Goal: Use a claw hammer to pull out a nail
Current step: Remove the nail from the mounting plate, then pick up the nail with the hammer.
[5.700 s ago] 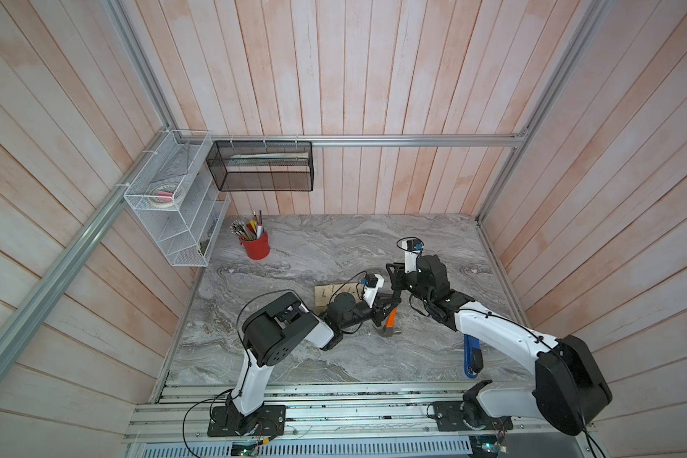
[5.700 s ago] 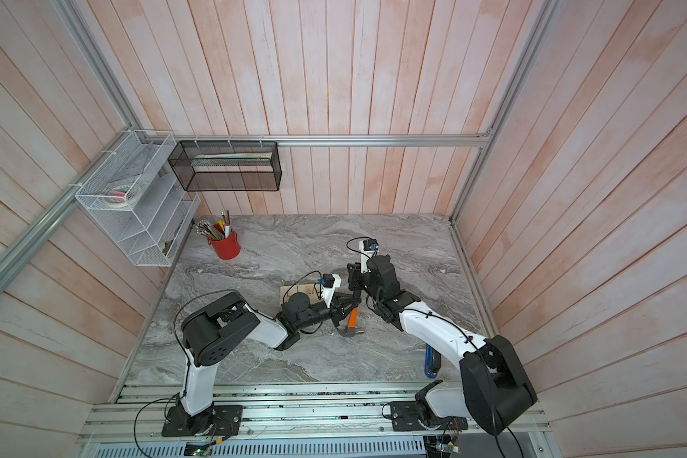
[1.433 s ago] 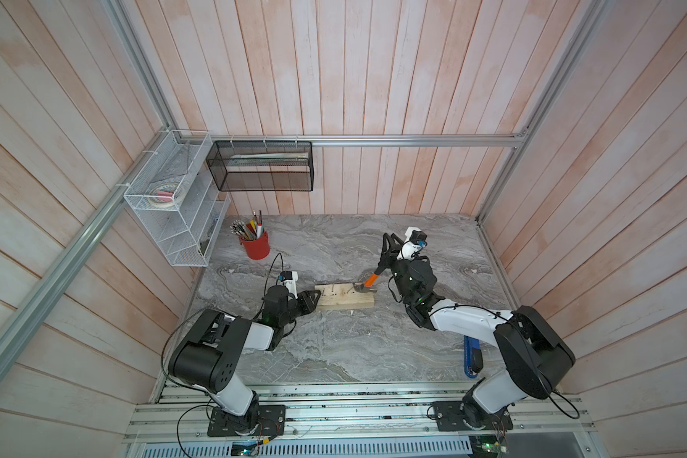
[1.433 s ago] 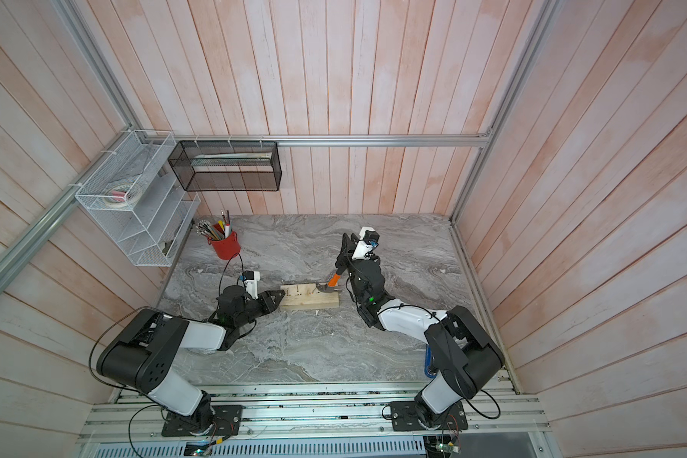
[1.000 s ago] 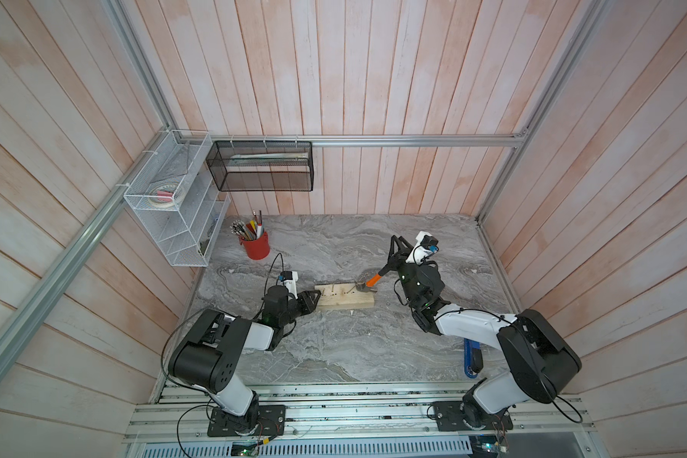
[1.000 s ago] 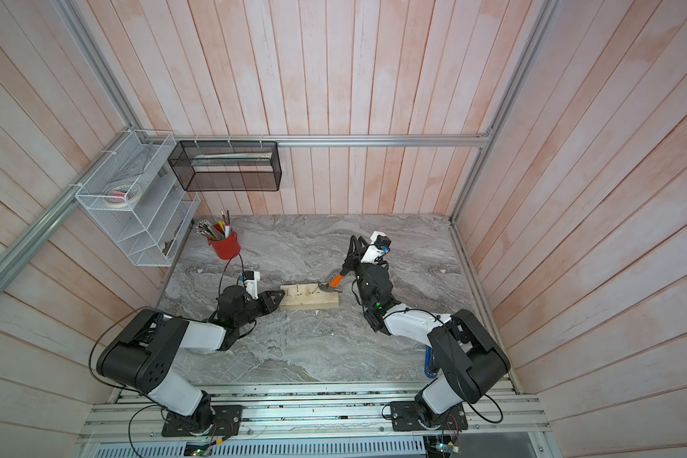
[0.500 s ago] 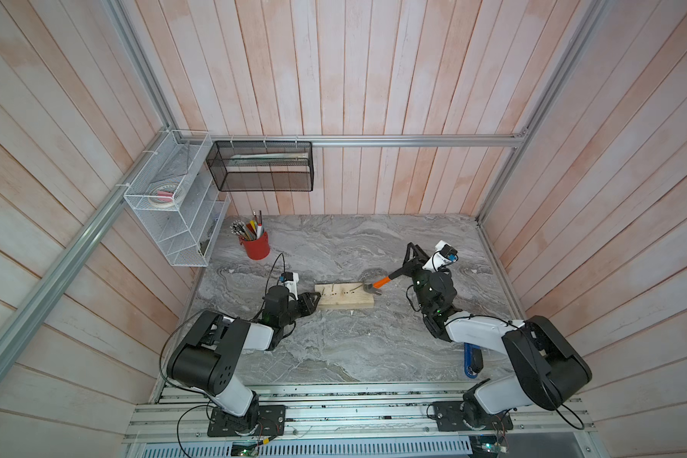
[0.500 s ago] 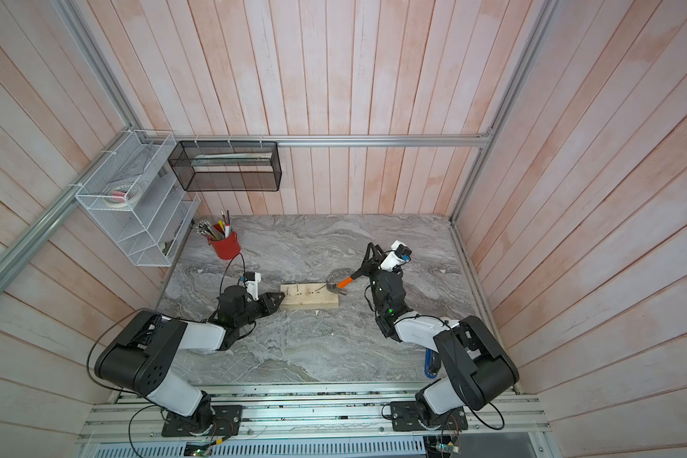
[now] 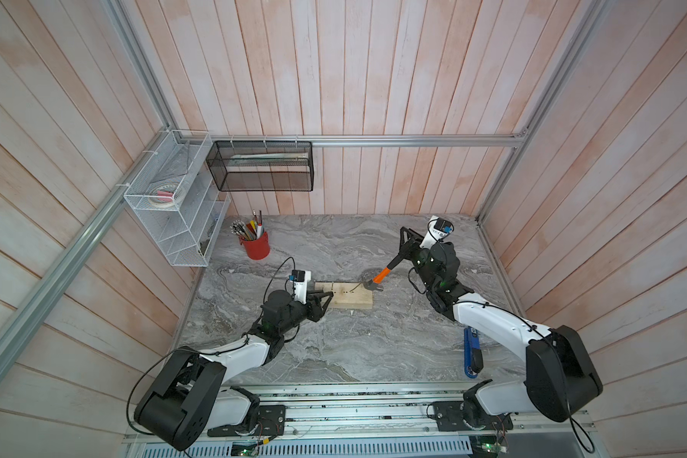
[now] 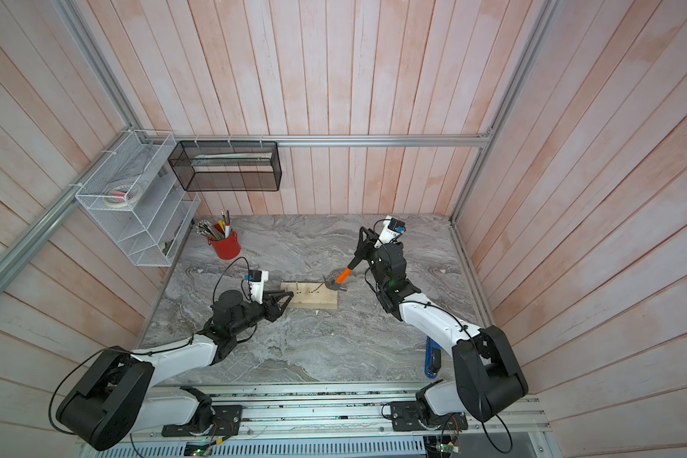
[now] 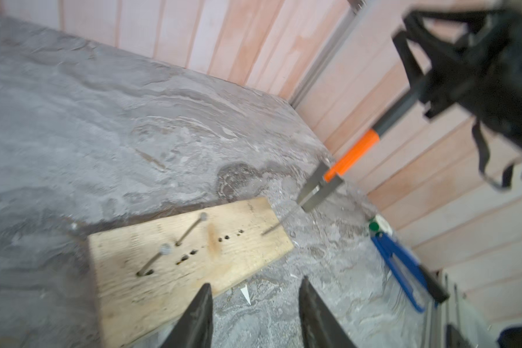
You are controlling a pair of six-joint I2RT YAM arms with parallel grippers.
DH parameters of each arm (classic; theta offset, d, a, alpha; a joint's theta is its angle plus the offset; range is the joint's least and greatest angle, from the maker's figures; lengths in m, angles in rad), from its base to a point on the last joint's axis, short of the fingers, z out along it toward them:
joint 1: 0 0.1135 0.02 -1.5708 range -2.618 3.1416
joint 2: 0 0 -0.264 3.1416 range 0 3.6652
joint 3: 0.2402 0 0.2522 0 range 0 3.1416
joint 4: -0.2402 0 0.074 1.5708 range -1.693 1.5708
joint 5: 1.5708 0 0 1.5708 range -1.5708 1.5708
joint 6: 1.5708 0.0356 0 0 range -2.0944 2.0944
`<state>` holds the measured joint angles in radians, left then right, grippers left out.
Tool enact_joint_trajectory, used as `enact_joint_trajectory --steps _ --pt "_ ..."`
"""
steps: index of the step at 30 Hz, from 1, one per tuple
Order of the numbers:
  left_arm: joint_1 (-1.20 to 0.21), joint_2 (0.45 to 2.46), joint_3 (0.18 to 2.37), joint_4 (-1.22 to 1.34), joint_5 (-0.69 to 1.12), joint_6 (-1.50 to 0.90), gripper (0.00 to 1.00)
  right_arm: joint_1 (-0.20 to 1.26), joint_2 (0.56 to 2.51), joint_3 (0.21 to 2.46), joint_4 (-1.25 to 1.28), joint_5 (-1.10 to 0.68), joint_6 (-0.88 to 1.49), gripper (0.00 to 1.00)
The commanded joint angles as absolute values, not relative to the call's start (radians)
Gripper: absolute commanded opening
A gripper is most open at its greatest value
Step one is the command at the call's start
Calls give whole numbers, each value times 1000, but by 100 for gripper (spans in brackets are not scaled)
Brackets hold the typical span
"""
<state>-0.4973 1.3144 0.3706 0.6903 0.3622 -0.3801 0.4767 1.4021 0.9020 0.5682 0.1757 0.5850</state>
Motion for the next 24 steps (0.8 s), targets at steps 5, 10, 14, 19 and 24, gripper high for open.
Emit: enact_joint_trajectory --steps 5,10,14,19,24 --pt "-627 1384 428 757 335 -132 58 481 1355 1048 303 56 508 0" --pt "-688 1475 494 745 295 -46 60 494 1344 1077 237 45 471 0" --pt "-721 1542 526 770 318 -22 60 501 1341 1075 235 30 472 0" --pt "-726 1614 550 802 347 -12 50 512 1341 1075 230 17 472 0" --pt "-725 1663 568 842 387 -27 27 515 1336 1065 224 4 469 0"
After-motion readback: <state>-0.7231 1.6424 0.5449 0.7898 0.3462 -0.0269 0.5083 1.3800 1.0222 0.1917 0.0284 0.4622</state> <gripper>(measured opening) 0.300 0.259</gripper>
